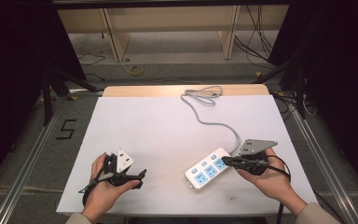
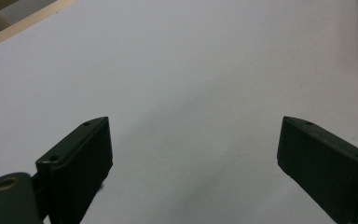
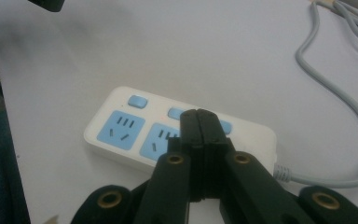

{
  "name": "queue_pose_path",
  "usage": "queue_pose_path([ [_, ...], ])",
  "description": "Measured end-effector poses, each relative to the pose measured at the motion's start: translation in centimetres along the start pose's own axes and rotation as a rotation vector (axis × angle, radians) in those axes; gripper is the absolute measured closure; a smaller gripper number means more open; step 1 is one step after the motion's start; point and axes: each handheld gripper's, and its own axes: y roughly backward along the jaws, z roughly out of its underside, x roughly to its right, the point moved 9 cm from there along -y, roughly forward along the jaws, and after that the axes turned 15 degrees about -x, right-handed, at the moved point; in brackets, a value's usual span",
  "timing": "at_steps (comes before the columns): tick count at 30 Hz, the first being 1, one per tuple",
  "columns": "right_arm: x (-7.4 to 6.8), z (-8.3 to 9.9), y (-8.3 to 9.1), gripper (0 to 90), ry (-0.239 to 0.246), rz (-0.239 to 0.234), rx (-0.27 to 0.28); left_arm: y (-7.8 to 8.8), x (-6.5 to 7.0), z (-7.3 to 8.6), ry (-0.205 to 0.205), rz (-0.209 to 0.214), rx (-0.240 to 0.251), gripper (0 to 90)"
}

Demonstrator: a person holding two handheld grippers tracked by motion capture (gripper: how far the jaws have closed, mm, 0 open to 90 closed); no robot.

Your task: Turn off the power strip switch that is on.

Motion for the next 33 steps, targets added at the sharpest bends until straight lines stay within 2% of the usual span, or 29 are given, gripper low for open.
queue_pose_path([
  [14, -0.2, -1.0, -0.4, 90.0, 0.008, -0.009, -0.007, 0.0, 0.0, -0.1, 0.003, 0.002, 0.004, 10.1],
  [19, -0.5, -1.4, -0.7, 90.0, 0.029, -0.017, -0.020, -0.1, 0.0, 0.0, 0.004, 0.007, 0.001, 10.3],
  [33, -0.4, -2.0, -1.4, 90.0, 0.038, -0.023, -0.047, -0.1, 0.1, -0.1, 0.002, 0.010, 0.000, 10.7],
])
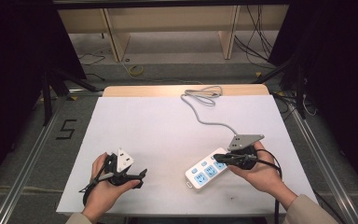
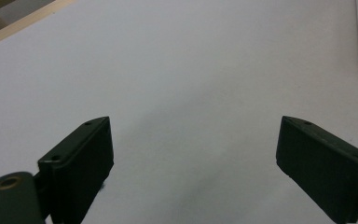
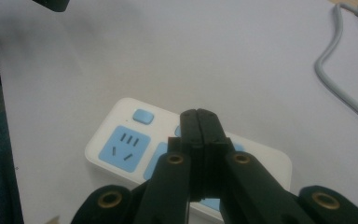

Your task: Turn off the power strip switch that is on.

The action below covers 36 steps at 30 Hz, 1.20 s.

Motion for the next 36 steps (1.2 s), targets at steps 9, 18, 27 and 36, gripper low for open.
queue_pose_path([
  [9, 0.0, -0.8, -0.6, 90.0, 0.007, -0.010, -0.010, 0.0, 0.0, 0.0, -0.001, 0.002, -0.001, 11.1],
  [18, -0.1, -1.2, -0.9, 90.0, 0.007, -0.018, -0.012, 0.0, 0.1, 0.0, -0.005, 0.001, -0.001, 11.2],
  [27, 0.0, -1.7, -1.3, 90.0, 0.003, -0.023, -0.019, -0.1, 0.1, 0.0, -0.008, 0.003, -0.002, 11.4],
  [36, 0.0, -1.7, -1.7, 90.0, 0.001, -0.042, -0.047, -0.1, 0.2, -0.1, -0.012, 0.006, -0.003, 11.6],
])
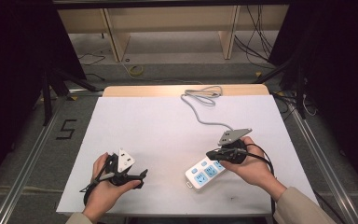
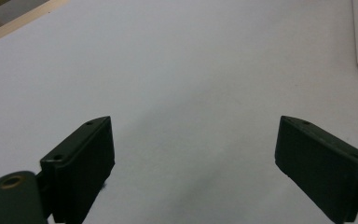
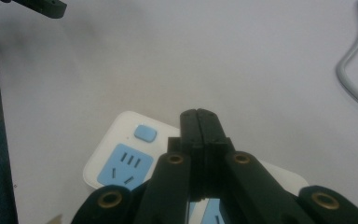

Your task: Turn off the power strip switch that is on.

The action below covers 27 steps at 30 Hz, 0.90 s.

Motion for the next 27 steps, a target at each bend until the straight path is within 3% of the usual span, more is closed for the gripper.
queue_pose_path([
  [24, 0.0, -0.1, -2.3, 90.0, -0.009, -0.029, -0.083, 0.0, 0.1, -0.1, -0.006, -0.002, 0.001, 11.7],
  [27, 0.0, -0.1, -2.7, 90.0, 0.007, -0.027, -0.098, 0.0, 0.1, -0.1, -0.005, 0.000, 0.002, 11.7],
])
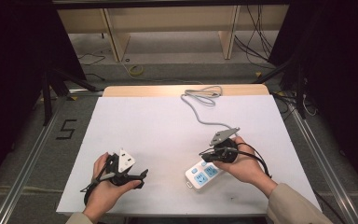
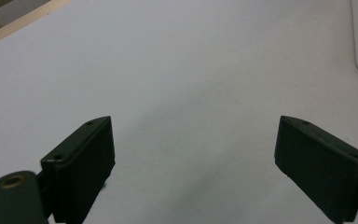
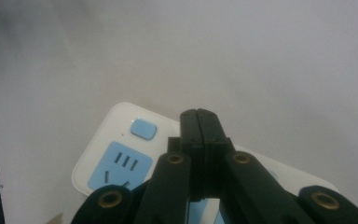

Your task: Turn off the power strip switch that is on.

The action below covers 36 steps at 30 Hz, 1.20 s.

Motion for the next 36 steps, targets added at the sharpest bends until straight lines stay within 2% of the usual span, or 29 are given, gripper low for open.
queue_pose_path([
  [8, 0.3, 0.1, -0.8, 90.0, -0.001, -0.001, -0.030, 0.0, 0.1, 0.0, -0.001, 0.004, 0.003, 11.7],
  [22, -0.1, 0.3, -1.9, 90.0, 0.008, -0.005, -0.096, 0.0, 0.1, -0.1, -0.009, 0.003, 0.002, 11.8],
  [36, 0.1, 0.2, -2.4, 90.0, 0.016, 0.009, -0.118, 0.0, 0.1, -0.1, -0.011, 0.003, 0.001, 11.8],
])
